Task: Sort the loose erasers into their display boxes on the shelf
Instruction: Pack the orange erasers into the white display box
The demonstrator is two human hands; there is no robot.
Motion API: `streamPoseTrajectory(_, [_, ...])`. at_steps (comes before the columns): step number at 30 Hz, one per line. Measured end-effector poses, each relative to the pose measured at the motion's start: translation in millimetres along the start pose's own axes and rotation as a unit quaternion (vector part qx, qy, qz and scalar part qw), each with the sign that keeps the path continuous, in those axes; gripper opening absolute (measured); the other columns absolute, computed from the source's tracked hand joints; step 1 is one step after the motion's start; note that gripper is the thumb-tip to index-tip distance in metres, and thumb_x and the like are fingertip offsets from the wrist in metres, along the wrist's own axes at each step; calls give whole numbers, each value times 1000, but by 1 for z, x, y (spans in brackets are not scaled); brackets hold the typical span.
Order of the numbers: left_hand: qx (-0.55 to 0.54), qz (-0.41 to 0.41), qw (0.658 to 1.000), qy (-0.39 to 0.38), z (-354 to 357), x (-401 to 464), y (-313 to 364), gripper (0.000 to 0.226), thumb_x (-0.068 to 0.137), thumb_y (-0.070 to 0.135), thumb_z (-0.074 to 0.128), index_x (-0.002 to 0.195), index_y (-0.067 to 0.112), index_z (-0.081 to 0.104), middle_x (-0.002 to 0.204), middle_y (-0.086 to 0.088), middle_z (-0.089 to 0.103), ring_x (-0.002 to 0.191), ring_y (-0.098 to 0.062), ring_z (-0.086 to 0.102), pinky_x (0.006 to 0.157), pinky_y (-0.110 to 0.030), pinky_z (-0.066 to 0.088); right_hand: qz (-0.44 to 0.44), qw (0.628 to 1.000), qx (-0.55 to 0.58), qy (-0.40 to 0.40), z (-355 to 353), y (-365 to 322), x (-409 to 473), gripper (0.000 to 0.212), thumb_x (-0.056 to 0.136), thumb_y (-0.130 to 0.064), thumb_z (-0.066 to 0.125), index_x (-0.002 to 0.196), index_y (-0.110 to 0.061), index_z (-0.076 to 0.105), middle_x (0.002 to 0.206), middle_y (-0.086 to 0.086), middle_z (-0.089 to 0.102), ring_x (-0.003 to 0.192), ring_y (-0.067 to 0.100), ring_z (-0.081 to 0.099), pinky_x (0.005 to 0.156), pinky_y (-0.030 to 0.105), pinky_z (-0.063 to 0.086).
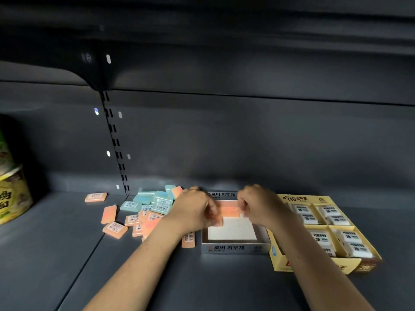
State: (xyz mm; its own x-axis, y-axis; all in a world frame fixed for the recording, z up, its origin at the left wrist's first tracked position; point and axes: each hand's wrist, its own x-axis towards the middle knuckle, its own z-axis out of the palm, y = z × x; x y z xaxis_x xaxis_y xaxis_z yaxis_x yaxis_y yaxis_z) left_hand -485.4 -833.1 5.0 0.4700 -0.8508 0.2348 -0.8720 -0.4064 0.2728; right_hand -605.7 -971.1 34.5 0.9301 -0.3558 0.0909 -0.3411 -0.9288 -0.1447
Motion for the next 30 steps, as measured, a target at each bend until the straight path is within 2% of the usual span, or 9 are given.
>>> streamPoseTrajectory(4, [0,-1,1000,-2,0,1,0,25,65,47,76,84,32,73,92,21,68,100,-6,51,84,-20,32,-6,999,-31,15,1,2,2,26,79,0,65,98,-18,66,104,-3,59,98,16,55,76,22,39])
streamPoseTrajectory(6, [-2,-4,1000,-3,0,1,0,25,65,47,76,84,31,73,93,22,68,101,-6,50,84,-20,32,-7,999,-46,21,0,3,3,27,80,-1,64,103,-16,67,107,-2,60,101,16,55,81,24,43])
streamPoseTrajectory(11, [-3,-6,1000,-3,-1,1,0,25,64,45,77,84,30,73,94,21,69,101,-7,51,85,-20,33,-24,997,-62,34,1,3,2,25,82,-1,61,102,-16,66,104,-4,62,97,13,53,88,24,38])
streamPoseTrajectory(14, [-1,-6,1000,-2,-1,0,0,25,64,45,77,84,29,74,94,21,69,101,-6,52,84,-19,32,-28,996,-77,22,1,3,3,27,84,1,58,104,-15,65,107,-3,62,102,15,54,93,26,37])
streamPoseTrajectory(18, [0,-7,1000,0,-2,0,1,26,65,45,76,84,29,74,95,20,69,101,-6,51,80,-18,29,-26,995,-98,13,5,2,8,26,82,1,56,99,-13,69,103,1,67,98,20,59,89,30,45])
streamPoseTrajectory(21, [-8,-13,1000,2,-2,0,2,24,64,45,77,83,30,73,95,19,69,103,-6,51,86,-21,34,-24,994,-101,15,7,3,10,22,83,-1,57,96,-12,71,99,3,70,93,21,62,86,31,50])
streamPoseTrajectory(26, [-5,-26,1000,-10,-1,0,1,26,62,45,78,82,28,74,99,18,70,105,-8,53,91,-23,39,-41,992,-120,11,9,1,11,21,87,-4,54,98,-13,69,104,1,68,100,20,58,95,33,38])
streamPoseTrajectory(30, [35,-34,999,-16,-3,1,4,24,65,44,75,85,30,73,101,17,68,107,-10,51,86,-23,35,-37,992,-118,18,9,2,12,24,85,3,51,96,-10,68,103,4,66,98,23,58,91,32,41])
